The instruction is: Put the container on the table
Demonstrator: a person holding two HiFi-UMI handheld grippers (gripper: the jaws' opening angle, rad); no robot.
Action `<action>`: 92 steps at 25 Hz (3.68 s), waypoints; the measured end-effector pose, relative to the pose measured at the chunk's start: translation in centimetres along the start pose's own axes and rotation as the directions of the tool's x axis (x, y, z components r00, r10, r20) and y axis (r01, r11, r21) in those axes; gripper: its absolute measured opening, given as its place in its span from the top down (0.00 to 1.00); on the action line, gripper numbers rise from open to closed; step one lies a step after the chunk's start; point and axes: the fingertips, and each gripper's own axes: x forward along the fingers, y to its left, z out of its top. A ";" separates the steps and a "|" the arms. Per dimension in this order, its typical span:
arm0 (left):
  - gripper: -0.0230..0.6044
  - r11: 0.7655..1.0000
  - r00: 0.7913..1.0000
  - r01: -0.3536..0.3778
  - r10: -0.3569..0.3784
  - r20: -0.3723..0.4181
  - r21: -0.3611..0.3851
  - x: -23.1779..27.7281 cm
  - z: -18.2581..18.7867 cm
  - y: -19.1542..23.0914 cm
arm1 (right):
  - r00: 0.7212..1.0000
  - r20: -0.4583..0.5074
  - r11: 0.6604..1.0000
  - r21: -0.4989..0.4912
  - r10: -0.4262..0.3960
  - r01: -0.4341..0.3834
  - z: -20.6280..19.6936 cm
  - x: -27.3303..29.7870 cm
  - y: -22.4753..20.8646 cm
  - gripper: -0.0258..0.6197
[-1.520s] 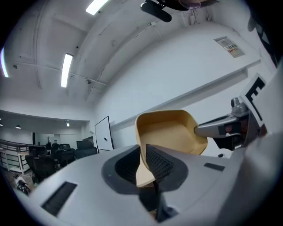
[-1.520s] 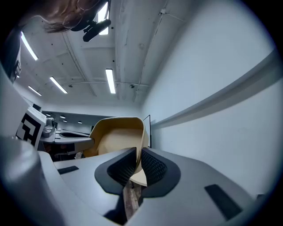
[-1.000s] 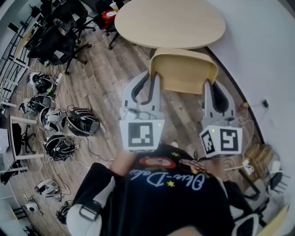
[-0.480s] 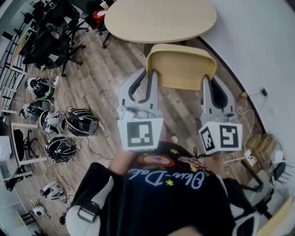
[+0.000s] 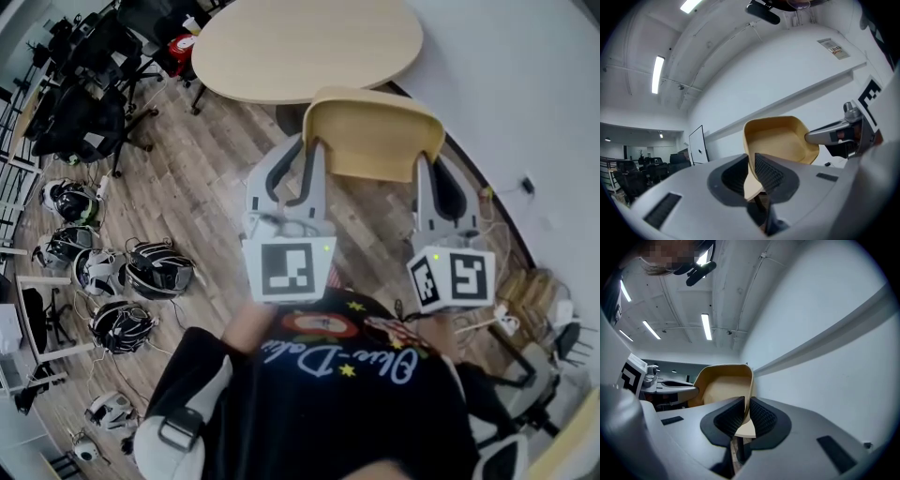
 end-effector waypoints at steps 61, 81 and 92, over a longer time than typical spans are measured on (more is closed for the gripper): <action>0.93 0.945 0.997 0.034 -0.057 -0.060 -0.324 28.1 -11.0 19.2 | 0.985 -0.096 0.990 0.000 0.141 -0.141 -5.5 37.2 -2.2 0.90; 0.93 0.952 0.978 -0.104 0.045 -0.205 -0.289 41.6 -12.8 19.0 | 0.941 -0.194 0.959 -0.003 0.279 -0.285 -7.0 49.7 -10.8 0.90; 0.93 0.947 0.955 -0.104 0.009 -0.297 -0.305 45.4 -19.2 22.3 | 0.916 -0.297 0.961 0.024 0.271 -0.277 -12.2 55.6 -9.2 0.90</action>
